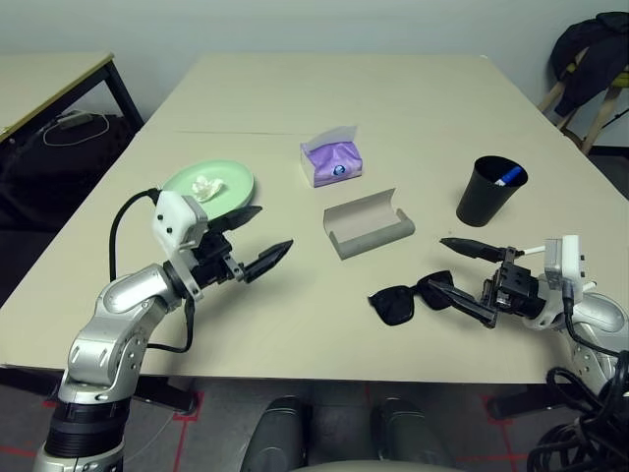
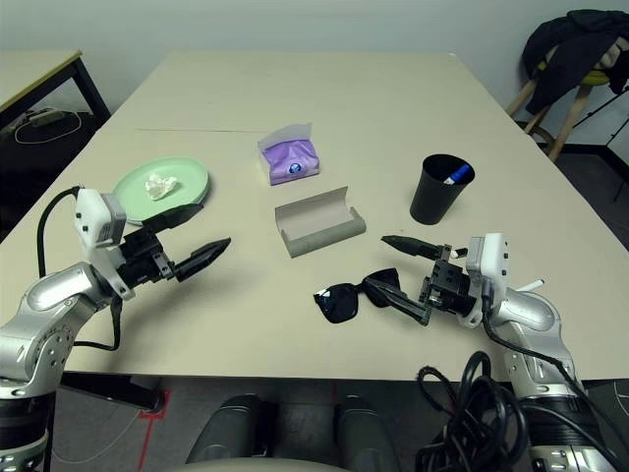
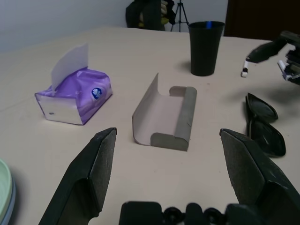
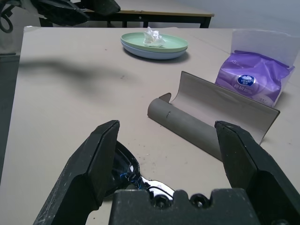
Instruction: Organize and tidy the items on the table.
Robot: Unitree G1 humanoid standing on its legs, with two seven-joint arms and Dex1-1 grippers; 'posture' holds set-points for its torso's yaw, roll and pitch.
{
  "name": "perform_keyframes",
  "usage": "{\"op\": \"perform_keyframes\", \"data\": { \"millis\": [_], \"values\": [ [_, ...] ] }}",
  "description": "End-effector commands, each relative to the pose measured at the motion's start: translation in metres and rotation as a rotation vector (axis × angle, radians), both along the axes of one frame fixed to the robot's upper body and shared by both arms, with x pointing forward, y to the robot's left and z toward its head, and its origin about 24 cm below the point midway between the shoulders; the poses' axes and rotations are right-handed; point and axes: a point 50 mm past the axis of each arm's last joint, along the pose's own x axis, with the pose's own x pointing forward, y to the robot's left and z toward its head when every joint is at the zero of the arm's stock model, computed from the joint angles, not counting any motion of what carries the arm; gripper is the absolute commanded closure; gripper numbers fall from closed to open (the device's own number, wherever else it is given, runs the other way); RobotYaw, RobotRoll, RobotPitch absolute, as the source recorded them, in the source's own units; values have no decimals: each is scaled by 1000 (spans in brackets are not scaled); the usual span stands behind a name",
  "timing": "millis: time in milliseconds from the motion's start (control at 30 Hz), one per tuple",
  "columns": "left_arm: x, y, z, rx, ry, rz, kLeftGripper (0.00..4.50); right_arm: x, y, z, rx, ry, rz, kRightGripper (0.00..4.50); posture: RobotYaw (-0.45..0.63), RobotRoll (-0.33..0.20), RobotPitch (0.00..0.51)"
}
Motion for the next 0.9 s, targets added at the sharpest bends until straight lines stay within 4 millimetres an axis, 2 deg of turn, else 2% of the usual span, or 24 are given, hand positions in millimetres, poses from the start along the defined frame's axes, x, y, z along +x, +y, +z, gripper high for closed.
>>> {"op": "perform_keyframes", "data": {
  "millis": [33, 467, 733, 900],
  "values": [
    [-7, 3, -8, 38, 1, -53, 38, 1, 1, 3, -14, -9, 13, 0, 56, 0, 44],
    [-31, 19, -26, 113, 55, -208, 38, 2, 0, 2, -24, -10, 19, 0, 59, 0, 42],
    [-31, 27, -30, 163, 64, -279, 38, 1, 0, 3, -26, -11, 18, 0, 52, 0, 43],
    [-22, 32, -28, 197, 46, -297, 38, 2, -1, 9, -27, -20, 12, 0, 45, 0, 44]
  ]
}}
